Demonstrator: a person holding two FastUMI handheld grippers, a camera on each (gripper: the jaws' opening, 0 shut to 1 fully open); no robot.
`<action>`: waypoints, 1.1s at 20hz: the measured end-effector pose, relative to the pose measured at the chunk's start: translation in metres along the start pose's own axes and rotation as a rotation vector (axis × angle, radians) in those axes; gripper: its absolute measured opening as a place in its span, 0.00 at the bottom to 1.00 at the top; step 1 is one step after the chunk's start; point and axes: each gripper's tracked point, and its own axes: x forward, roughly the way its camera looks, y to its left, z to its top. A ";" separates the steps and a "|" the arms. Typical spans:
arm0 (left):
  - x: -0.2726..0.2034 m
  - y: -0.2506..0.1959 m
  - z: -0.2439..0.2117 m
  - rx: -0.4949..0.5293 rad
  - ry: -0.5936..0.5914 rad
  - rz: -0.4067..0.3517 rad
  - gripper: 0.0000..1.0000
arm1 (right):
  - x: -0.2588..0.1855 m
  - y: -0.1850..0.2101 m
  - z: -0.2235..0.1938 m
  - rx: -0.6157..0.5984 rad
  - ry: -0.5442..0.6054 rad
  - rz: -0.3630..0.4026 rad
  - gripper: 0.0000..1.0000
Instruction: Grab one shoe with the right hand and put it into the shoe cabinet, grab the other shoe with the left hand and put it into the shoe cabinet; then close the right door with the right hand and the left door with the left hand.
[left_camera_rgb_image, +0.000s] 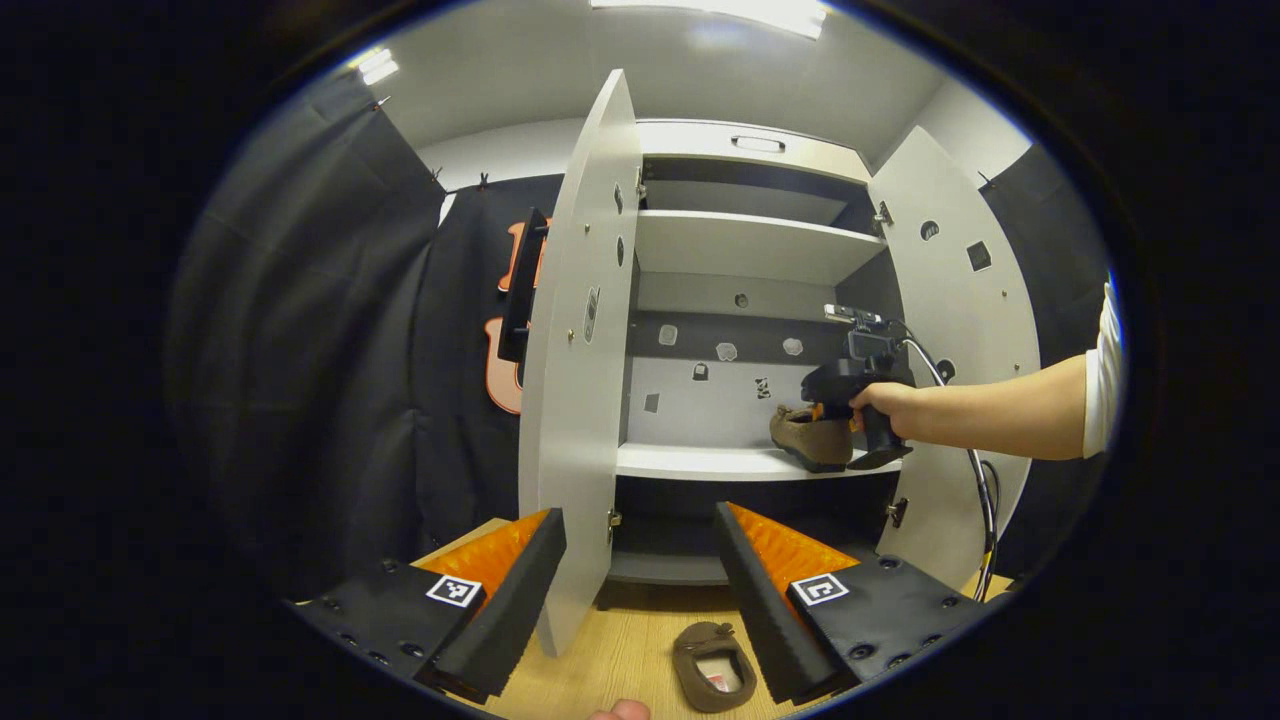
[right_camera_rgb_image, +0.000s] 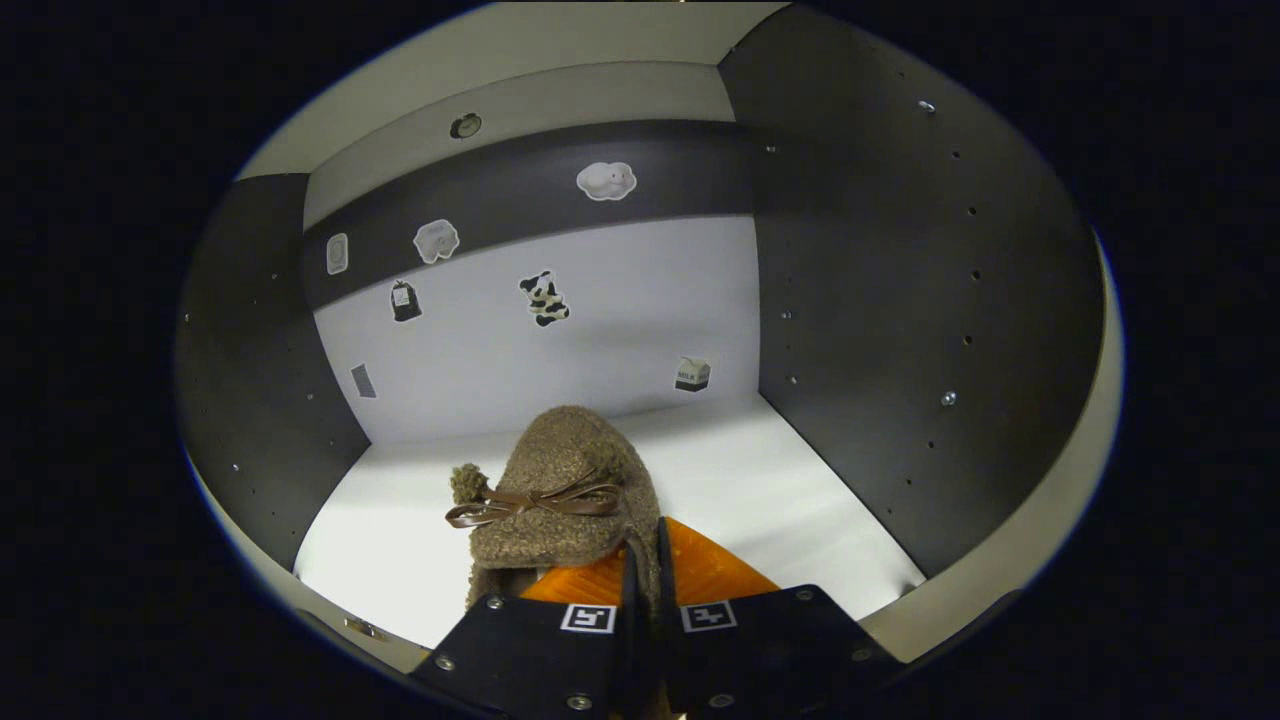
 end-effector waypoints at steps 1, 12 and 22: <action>0.001 0.001 0.001 0.000 -0.003 0.001 0.96 | 0.001 -0.001 0.001 0.006 0.003 0.001 0.10; 0.001 0.000 -0.002 -0.011 -0.001 -0.004 0.96 | -0.028 -0.010 0.013 -0.002 -0.018 0.020 0.65; 0.000 -0.014 -0.002 -0.015 -0.001 -0.048 0.96 | -0.115 0.006 0.053 -0.078 -0.225 0.122 0.89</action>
